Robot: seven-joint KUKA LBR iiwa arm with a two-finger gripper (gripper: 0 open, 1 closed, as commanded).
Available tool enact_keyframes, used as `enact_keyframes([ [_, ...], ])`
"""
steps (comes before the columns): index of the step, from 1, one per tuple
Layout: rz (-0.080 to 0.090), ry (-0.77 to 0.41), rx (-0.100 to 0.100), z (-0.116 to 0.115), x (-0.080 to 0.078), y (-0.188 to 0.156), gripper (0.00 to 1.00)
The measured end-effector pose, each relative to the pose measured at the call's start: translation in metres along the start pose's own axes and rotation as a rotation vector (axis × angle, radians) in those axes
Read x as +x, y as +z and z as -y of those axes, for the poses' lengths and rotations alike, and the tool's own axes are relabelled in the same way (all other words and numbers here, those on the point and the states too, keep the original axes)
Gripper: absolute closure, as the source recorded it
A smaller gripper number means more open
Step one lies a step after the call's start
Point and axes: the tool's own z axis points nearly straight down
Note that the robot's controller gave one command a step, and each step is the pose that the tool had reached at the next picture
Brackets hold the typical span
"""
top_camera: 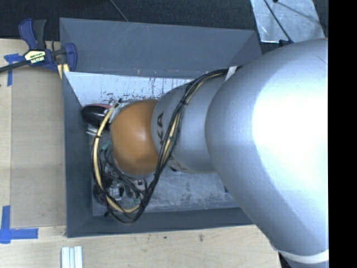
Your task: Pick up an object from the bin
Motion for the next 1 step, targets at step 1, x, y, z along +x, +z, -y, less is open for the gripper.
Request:
enact_keyframes([
  [1, -0.001, 0.000, 0.000, 0.0002, 0.0006, -0.0028, 1.00],
])
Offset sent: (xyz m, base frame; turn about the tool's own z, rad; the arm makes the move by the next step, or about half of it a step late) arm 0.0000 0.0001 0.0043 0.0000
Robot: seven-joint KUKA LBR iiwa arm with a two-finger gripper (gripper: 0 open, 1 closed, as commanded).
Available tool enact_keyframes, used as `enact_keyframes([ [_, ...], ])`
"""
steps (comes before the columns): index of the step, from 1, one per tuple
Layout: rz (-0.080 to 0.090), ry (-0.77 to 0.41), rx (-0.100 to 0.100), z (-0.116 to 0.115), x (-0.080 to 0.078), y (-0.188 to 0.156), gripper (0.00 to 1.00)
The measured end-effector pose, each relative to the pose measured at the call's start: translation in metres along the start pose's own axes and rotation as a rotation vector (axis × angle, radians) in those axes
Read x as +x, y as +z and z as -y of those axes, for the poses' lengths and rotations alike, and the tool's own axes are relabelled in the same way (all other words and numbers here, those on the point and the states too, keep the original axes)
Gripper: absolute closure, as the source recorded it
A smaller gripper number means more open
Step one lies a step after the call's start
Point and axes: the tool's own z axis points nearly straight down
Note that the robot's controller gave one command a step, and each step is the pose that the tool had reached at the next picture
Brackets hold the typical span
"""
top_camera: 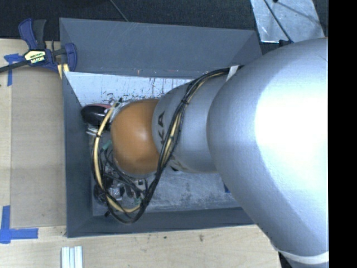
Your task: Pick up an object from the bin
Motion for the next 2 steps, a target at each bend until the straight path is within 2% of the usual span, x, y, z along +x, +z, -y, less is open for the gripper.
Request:
enact_keyframes([
  [1, 0.001, 0.000, 0.001, 0.001, 0.000, -0.014, 1.00],
  [2, -0.008, 0.000, 0.004, 0.001, 0.001, -0.028, 1.00],
])
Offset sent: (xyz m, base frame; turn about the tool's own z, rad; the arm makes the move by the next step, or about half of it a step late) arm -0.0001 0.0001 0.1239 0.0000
